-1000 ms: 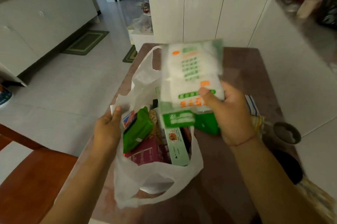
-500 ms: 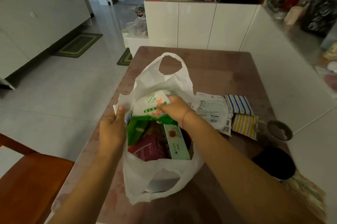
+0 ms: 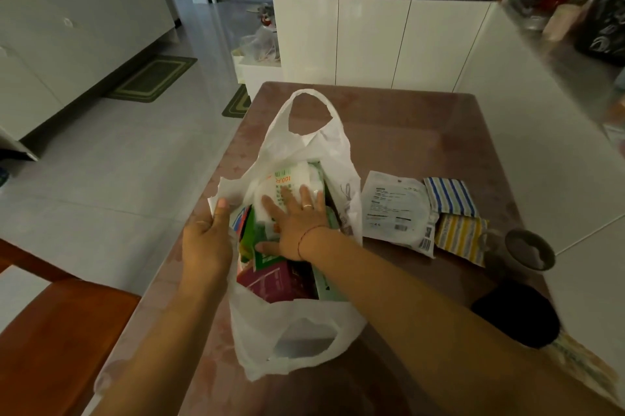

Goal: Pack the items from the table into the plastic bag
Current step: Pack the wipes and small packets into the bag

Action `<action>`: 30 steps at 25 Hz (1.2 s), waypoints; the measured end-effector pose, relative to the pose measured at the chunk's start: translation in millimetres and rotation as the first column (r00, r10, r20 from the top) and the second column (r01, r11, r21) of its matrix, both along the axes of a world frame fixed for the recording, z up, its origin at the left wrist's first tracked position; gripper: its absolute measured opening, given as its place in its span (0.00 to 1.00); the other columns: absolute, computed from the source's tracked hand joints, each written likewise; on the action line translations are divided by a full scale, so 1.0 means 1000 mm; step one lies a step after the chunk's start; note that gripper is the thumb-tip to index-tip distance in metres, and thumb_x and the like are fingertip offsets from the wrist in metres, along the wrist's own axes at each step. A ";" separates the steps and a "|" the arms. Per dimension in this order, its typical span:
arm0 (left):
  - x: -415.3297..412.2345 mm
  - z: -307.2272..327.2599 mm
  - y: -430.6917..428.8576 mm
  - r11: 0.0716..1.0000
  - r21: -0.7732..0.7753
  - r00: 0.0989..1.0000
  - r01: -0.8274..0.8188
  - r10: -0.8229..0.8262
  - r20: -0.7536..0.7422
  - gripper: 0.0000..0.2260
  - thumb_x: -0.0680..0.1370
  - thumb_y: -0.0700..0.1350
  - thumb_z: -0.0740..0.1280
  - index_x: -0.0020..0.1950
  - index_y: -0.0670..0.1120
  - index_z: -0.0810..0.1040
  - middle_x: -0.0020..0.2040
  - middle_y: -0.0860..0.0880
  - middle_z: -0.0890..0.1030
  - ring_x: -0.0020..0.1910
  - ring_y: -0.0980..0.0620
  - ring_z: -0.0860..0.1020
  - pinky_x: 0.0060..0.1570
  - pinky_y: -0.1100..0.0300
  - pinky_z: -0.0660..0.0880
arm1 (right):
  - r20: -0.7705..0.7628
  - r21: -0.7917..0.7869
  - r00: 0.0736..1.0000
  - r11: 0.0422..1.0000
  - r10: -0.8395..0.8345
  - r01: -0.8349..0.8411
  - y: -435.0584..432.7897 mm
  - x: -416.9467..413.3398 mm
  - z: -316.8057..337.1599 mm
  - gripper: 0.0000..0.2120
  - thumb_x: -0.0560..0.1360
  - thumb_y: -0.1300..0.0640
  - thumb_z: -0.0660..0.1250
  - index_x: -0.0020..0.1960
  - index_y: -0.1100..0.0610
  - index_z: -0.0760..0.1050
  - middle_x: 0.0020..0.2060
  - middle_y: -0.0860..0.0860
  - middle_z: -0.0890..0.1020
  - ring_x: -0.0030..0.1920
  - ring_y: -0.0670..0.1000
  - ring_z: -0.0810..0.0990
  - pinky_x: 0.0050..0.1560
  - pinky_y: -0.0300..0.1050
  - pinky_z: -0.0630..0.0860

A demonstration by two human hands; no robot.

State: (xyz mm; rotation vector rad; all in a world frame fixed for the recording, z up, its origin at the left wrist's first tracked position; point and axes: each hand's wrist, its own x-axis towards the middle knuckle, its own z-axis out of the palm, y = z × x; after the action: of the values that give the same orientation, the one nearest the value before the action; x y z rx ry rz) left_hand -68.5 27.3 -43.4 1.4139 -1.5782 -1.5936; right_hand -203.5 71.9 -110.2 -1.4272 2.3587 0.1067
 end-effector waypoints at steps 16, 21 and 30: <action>-0.006 -0.010 0.008 0.986 -0.154 0.997 0.056 -0.047 0.064 0.14 0.78 0.58 0.57 0.44 0.54 0.79 0.44 0.48 0.83 0.42 0.45 0.82 0.43 0.48 0.79 | 0.478 -0.375 0.308 0.126 -0.823 0.918 0.143 -0.122 -0.050 0.28 0.72 0.47 0.69 0.66 0.61 0.68 0.64 0.60 0.72 0.63 0.60 0.72 0.62 0.55 0.73; -0.004 -0.015 0.004 0.990 -0.140 0.992 0.017 0.001 0.128 0.18 0.77 0.60 0.56 0.54 0.52 0.79 0.40 0.51 0.84 0.36 0.48 0.83 0.36 0.53 0.79 | 0.389 -0.161 0.147 0.090 -0.909 0.983 0.143 -0.140 -0.099 0.44 0.64 0.38 0.74 0.69 0.62 0.63 0.67 0.61 0.70 0.67 0.63 0.69 0.65 0.58 0.68; -0.005 -0.015 0.004 0.995 -0.099 0.990 -0.010 0.025 0.142 0.14 0.77 0.60 0.56 0.49 0.54 0.77 0.41 0.50 0.83 0.35 0.47 0.83 0.37 0.49 0.80 | 0.612 -0.209 0.200 0.087 -0.765 0.974 0.146 -0.169 -0.105 0.23 0.71 0.55 0.72 0.63 0.62 0.74 0.59 0.62 0.79 0.57 0.63 0.78 0.55 0.57 0.77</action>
State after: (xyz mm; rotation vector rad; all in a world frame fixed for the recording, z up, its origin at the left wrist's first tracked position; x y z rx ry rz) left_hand -73.3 31.6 -58.4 1.5138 -1.6960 -1.4115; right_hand -372.1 218.2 -214.7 0.2383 2.5375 -1.2198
